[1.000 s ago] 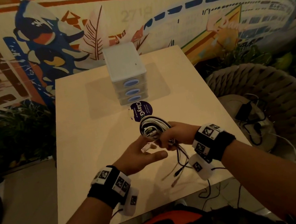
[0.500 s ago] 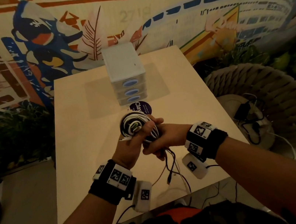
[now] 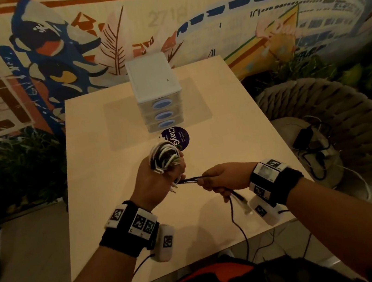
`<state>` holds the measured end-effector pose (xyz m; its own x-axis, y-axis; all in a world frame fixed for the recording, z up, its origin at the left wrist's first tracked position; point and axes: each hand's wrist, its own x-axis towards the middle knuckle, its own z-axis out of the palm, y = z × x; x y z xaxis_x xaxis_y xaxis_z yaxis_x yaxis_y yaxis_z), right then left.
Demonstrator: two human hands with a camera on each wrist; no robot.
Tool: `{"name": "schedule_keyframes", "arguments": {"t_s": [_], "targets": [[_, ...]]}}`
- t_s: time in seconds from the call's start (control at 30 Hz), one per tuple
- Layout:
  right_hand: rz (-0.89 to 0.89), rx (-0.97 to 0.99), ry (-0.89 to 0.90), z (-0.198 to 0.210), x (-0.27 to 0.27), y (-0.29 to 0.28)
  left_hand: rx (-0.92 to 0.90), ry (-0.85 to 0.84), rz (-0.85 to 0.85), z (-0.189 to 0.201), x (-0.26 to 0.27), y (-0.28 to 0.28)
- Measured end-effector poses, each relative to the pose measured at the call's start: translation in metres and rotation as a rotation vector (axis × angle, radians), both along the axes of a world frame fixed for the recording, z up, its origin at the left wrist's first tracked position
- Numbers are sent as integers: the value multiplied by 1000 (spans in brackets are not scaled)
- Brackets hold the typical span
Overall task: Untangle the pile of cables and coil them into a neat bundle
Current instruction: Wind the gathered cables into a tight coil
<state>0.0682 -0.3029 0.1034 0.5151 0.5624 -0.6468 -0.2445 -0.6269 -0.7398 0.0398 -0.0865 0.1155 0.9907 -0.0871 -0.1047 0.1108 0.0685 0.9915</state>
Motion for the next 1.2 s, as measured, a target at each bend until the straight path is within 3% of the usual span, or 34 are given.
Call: {"name": "schedule_keyframes", "arguments": {"t_s": [0.2, 0.4, 0.57, 0.8, 1.07, 1.2], "targets": [[-196, -25, 91, 1, 3, 4, 745, -266, -134, 4, 3, 1], [-273, -2, 182, 7, 3, 13, 1159, -275, -352, 4, 9, -6], [-284, 19, 216, 5, 7, 16, 1265, -241, -473, 2, 8, -3], [-131, -141, 43, 11, 13, 24, 1354, -248, -564, -8, 4, -10], [160, -251, -151, 19, 19, 28, 1497, -242, -511, -14, 1, -13], [259, -292, -167, 19, 20, 32, 1589, -228, -526, -11, -1, -20]]}}
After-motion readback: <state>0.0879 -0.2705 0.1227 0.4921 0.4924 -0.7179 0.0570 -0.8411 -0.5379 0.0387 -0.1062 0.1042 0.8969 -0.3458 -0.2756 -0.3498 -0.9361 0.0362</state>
